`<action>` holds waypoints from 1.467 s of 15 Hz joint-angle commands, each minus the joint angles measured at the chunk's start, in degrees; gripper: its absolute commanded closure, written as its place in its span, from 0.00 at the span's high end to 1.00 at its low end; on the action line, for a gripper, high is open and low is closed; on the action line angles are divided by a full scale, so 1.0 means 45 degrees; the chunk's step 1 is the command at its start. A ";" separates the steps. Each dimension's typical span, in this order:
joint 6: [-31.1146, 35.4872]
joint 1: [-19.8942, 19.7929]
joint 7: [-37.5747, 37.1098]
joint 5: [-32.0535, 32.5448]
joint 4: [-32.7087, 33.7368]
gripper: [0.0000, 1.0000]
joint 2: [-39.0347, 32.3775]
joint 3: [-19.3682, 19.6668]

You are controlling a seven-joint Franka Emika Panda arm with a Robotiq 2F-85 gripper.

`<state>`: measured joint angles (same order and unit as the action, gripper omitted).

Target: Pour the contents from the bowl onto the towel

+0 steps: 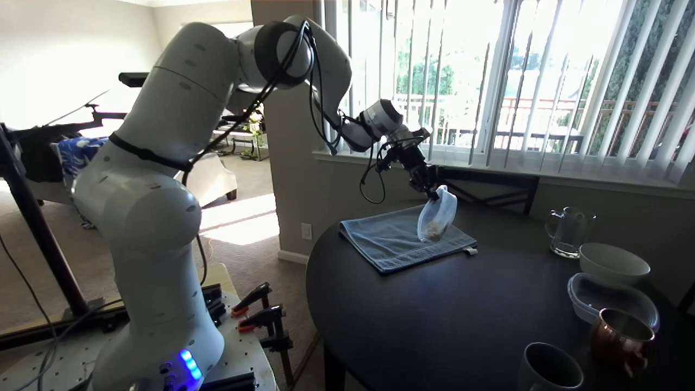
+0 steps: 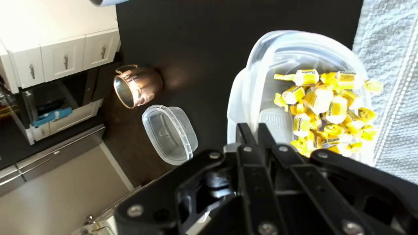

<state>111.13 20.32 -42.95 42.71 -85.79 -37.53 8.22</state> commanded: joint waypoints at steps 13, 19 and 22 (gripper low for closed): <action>-0.0932 0.0688 -0.5748 0.3433 -0.0689 0.05 0.0142 -0.1045; -0.1624 0.0594 -0.7184 0.4686 -0.0910 0.05 0.0146 -0.1513; -0.1966 0.0486 -0.7575 0.5063 -0.1042 0.05 0.0183 -0.1725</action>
<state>103.81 23.33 -74.00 62.83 -88.53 -37.74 1.91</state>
